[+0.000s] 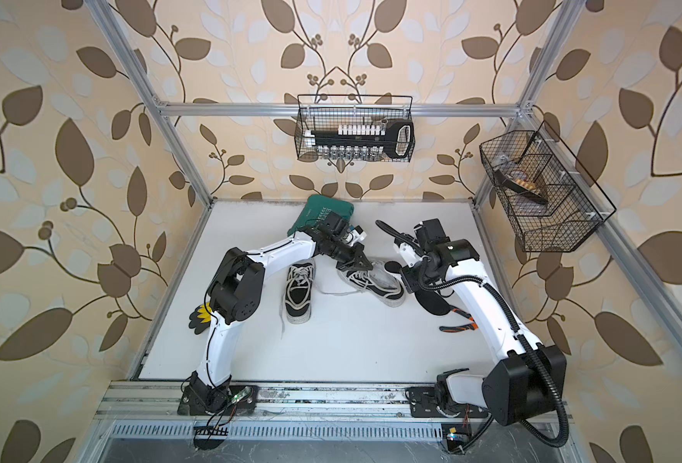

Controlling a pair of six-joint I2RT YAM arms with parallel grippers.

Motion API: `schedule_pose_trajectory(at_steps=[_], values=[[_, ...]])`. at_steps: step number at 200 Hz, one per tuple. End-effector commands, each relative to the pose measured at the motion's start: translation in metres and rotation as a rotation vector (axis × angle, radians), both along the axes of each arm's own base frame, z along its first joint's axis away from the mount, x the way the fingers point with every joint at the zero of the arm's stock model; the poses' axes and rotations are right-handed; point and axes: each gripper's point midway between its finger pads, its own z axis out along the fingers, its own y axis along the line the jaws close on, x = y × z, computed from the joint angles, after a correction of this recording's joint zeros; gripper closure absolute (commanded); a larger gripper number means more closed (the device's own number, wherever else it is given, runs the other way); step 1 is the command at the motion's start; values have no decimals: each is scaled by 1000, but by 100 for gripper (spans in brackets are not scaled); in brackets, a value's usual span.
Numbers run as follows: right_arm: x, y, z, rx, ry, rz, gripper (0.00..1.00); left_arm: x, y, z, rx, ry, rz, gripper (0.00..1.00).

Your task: Insert the insole into the shoe

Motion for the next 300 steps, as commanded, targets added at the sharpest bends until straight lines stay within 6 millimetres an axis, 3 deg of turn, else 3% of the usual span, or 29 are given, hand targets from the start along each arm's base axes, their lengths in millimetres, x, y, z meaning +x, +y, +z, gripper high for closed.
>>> schedule_pose_trajectory(at_steps=[1,73,140,186,235,266,300], values=[[-2,-8,-6,-125,23,86,97,-1,-5,61,-181,-63,-33,100],[13,-4,-20,-377,75,239,98,-7,0,55,-228,-10,-33,100],[31,11,-44,-400,79,282,100,-6,0,48,-260,11,-1,100],[45,34,-53,-331,43,322,99,-4,-1,44,-277,27,25,100],[53,44,-70,-302,63,344,99,-5,1,42,-298,43,43,100],[53,67,-70,-141,61,334,98,-7,3,39,-311,52,57,100],[58,67,-78,-107,28,311,98,-9,4,34,-309,56,71,100]])
